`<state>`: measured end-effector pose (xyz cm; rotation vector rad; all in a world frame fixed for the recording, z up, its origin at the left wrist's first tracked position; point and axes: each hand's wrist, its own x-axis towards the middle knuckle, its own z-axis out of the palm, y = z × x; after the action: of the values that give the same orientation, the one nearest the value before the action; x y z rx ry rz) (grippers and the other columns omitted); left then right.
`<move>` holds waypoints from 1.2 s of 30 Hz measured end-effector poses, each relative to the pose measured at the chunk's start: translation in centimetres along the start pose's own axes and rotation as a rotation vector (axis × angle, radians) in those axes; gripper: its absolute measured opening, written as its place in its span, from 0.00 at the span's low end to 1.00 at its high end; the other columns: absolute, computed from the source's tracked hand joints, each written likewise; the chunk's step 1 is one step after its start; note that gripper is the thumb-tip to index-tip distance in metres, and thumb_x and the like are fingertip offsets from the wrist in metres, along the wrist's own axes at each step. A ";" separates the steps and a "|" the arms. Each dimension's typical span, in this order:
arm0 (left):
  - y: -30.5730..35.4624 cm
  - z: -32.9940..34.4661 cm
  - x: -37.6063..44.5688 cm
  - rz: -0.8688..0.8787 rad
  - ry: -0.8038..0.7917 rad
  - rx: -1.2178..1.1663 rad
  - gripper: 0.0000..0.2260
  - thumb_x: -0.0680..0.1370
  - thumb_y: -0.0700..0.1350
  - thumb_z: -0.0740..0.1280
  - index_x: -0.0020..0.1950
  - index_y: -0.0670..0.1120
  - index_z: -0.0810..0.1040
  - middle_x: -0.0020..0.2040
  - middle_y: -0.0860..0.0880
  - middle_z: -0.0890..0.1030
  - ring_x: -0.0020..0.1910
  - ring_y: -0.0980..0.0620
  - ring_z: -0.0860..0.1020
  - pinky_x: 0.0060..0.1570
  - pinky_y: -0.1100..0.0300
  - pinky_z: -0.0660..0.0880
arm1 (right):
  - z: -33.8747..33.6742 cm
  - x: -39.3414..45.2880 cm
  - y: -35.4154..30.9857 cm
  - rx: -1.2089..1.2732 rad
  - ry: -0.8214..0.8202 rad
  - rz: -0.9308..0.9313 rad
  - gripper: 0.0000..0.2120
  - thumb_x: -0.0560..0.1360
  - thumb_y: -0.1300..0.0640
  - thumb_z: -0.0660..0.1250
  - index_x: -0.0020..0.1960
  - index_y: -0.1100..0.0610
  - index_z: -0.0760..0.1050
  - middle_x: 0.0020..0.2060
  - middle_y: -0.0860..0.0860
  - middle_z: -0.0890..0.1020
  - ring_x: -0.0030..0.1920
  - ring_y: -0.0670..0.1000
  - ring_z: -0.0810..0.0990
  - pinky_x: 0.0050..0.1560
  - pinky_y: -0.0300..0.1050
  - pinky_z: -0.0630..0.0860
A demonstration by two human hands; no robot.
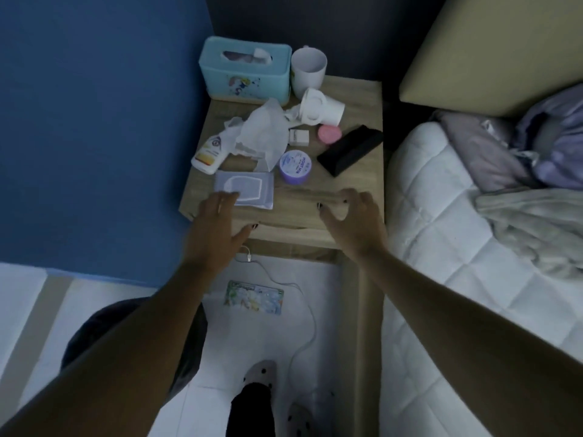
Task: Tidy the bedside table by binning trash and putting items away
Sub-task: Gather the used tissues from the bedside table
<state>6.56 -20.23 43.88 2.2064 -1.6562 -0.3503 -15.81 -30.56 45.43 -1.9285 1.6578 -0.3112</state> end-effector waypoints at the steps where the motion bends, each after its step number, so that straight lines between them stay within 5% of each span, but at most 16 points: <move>1: 0.0 0.8 -1.3 0.020 -0.002 0.003 0.28 0.72 0.48 0.72 0.69 0.42 0.68 0.65 0.37 0.72 0.61 0.37 0.73 0.53 0.45 0.75 | 0.7 -1.1 0.5 -0.017 -0.005 -0.040 0.25 0.73 0.41 0.65 0.65 0.52 0.72 0.60 0.54 0.74 0.61 0.56 0.74 0.54 0.49 0.74; 8: -3.2 8.8 -6.2 0.072 -0.211 0.043 0.27 0.74 0.58 0.63 0.69 0.46 0.67 0.64 0.43 0.72 0.62 0.41 0.73 0.59 0.41 0.73 | 8.9 -5.0 6.6 -0.101 -0.159 -0.214 0.22 0.72 0.43 0.67 0.60 0.55 0.76 0.54 0.55 0.79 0.55 0.56 0.78 0.51 0.51 0.78; 10: -4.8 11.9 -7.3 0.074 -0.259 0.036 0.28 0.74 0.55 0.67 0.70 0.45 0.66 0.67 0.42 0.70 0.64 0.41 0.71 0.59 0.43 0.73 | 12.3 -5.4 9.3 -0.122 -0.224 -0.211 0.23 0.72 0.43 0.67 0.62 0.55 0.75 0.57 0.55 0.78 0.58 0.57 0.77 0.55 0.53 0.77; 16: -10.7 23.5 -8.9 0.100 -0.457 0.187 0.34 0.70 0.48 0.74 0.72 0.43 0.65 0.72 0.40 0.67 0.70 0.38 0.65 0.63 0.43 0.68 | 23.0 -3.6 17.6 -0.226 -0.448 -0.086 0.24 0.75 0.47 0.68 0.68 0.51 0.69 0.61 0.56 0.75 0.61 0.57 0.75 0.58 0.53 0.76; 20: -14.6 31.3 -8.1 0.051 -0.656 0.344 0.39 0.70 0.51 0.74 0.75 0.45 0.58 0.74 0.42 0.62 0.71 0.40 0.61 0.63 0.43 0.69 | 30.7 -1.6 22.5 -0.169 -0.468 0.071 0.23 0.74 0.50 0.71 0.65 0.52 0.70 0.60 0.57 0.76 0.58 0.57 0.78 0.55 0.49 0.77; 27: -20.3 41.0 -7.7 0.063 -0.748 0.468 0.50 0.62 0.56 0.78 0.75 0.46 0.55 0.73 0.42 0.60 0.70 0.39 0.62 0.62 0.38 0.69 | 40.3 -0.3 28.1 -0.141 -0.525 0.127 0.32 0.70 0.50 0.74 0.69 0.56 0.65 0.61 0.59 0.75 0.59 0.59 0.77 0.54 0.49 0.75; 33: -22.3 43.6 -8.0 0.074 -0.685 0.533 0.48 0.58 0.60 0.78 0.70 0.45 0.61 0.67 0.42 0.67 0.64 0.40 0.67 0.60 0.43 0.69 | 41.8 0.0 28.9 -0.056 -0.519 0.131 0.08 0.76 0.59 0.67 0.55 0.60 0.77 0.49 0.58 0.83 0.45 0.58 0.84 0.47 0.54 0.82; 36: -22.4 43.5 -8.3 0.003 -0.767 0.507 0.41 0.61 0.63 0.75 0.67 0.44 0.68 0.66 0.42 0.67 0.64 0.40 0.66 0.59 0.47 0.68 | 41.0 0.2 28.4 -0.011 -0.557 0.152 0.07 0.78 0.61 0.65 0.51 0.60 0.81 0.45 0.56 0.84 0.43 0.56 0.85 0.42 0.48 0.83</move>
<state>6.14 -12.54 -5.17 2.6174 -2.3404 -0.9624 -17.87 -21.70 -3.60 -1.6779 1.4119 0.2749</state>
